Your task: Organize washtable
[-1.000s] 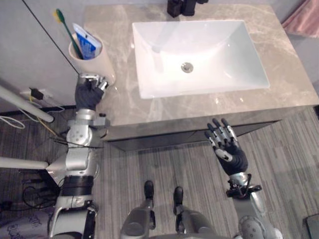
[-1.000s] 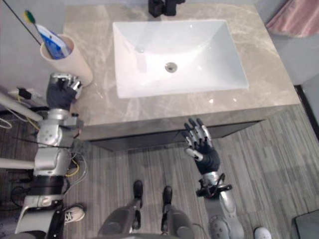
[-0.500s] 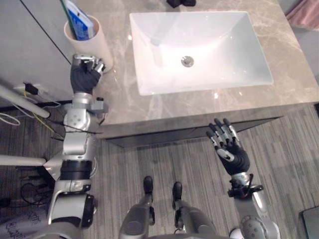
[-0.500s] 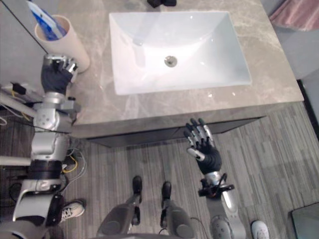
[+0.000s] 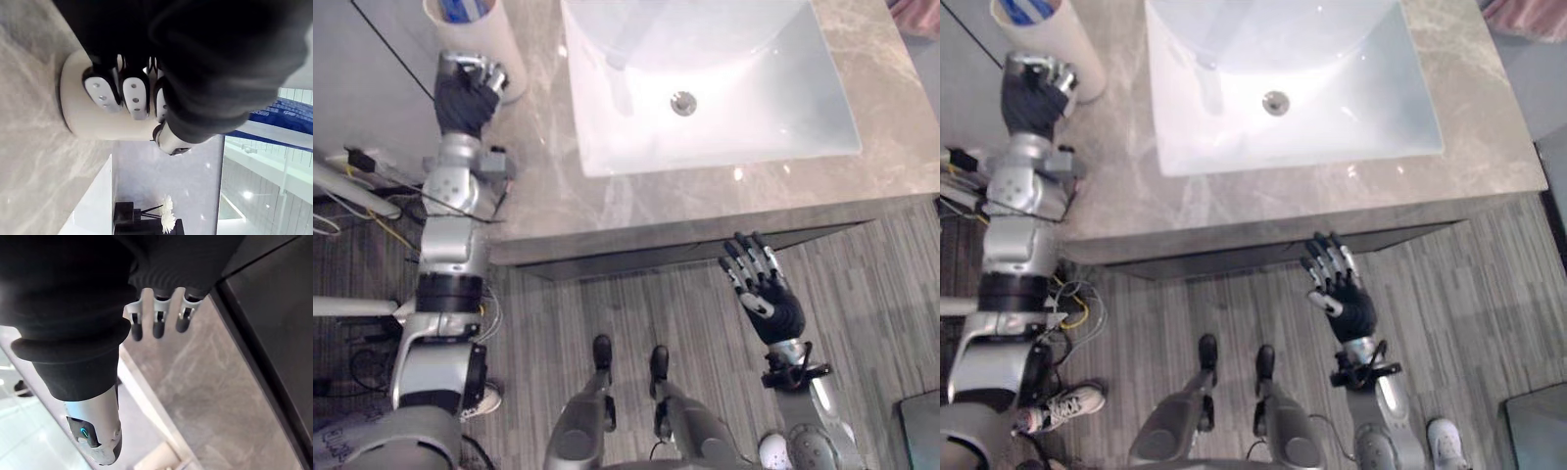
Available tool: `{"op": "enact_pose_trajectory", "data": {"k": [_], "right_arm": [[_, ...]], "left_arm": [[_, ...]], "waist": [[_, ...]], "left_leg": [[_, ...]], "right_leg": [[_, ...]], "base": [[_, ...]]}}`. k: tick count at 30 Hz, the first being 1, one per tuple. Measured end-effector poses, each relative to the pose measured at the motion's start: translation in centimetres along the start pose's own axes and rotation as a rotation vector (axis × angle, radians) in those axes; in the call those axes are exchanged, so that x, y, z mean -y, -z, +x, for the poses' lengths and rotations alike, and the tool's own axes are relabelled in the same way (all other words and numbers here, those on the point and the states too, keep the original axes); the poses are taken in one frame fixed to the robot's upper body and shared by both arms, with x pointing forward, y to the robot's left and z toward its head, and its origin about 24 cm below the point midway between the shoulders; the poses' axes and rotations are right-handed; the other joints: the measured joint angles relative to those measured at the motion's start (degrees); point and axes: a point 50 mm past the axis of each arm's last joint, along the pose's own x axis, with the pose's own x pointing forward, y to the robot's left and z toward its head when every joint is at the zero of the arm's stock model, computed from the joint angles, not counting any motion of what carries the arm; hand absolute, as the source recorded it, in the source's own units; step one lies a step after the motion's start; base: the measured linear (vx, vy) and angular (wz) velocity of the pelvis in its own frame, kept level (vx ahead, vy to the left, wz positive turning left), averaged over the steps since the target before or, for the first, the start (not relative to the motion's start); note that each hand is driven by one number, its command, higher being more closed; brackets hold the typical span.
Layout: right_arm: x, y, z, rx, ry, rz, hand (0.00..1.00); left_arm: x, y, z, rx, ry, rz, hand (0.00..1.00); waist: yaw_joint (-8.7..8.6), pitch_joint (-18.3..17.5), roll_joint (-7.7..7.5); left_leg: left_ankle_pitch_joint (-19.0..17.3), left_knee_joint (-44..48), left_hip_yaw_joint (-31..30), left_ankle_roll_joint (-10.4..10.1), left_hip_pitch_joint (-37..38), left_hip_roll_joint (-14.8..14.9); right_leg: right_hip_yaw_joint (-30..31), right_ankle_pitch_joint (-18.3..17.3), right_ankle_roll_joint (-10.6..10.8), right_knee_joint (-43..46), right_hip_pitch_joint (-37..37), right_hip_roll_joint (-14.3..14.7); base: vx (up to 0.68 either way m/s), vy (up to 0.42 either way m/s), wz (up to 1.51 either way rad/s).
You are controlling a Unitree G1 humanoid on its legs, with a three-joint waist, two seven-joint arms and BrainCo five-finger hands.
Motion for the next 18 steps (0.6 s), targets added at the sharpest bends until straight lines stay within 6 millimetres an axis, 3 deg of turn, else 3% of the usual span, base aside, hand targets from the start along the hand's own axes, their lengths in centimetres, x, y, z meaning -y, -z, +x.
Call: {"op": "enact_pose_trajectory", "data": {"k": [5, 10, 13, 18], "right_arm": [[-0.2, -0.3, 0.0, 0.01, -0.011, -0.007, 0.0], [-0.3, -0.5, 0.0, 0.019, -0.012, -0.009, 0.0], [-0.3, -0.5, -0.1, 0.019, -0.01, -0.009, 0.0], [-0.3, -0.5, -0.1, 0.018, -0.01, -0.01, 0.0]], "left_arm": [[0.3, -0.5, 1.4, -0.005, 0.008, 0.015, 1.0], [0.8, -2.3, 3.6, 0.037, 0.001, 0.016, 1.0], [0.5, -3.0, 4.0, 0.052, 0.001, 0.034, 1.0], [0.5, -2.9, 4.0, 0.05, 0.002, 0.036, 1.0]], "waist": [[0.04, 1.2, -0.12], [-0.32, 2.2, -0.62], [-1.55, 2.5, -1.03], [-1.59, 2.5, -1.03]], "left_leg": [[0.0, 0.0, 0.1, 0.1, -0.9, -0.1], [0.3, 0.0, 0.3, 0.4, -1.6, -0.1], [0.3, 0.0, 0.4, 0.5, -1.6, -0.1], [0.2, 0.0, 0.8, 0.6, -1.6, 0.0]], "right_leg": [[0.2, 0.8, -0.1, -0.9, -0.5, 0.0], [0.5, 1.1, -0.1, -0.9, -1.3, 0.0], [0.5, 1.1, -0.1, -0.9, -1.4, 0.0], [0.7, 1.1, -0.1, -0.9, -1.5, 0.1]], "base": [[0.02, 0.01, -0.01], [0.04, 0.011, -0.04], [0.06, 0.009, -0.03], [0.06, 0.003, -0.03]]}}
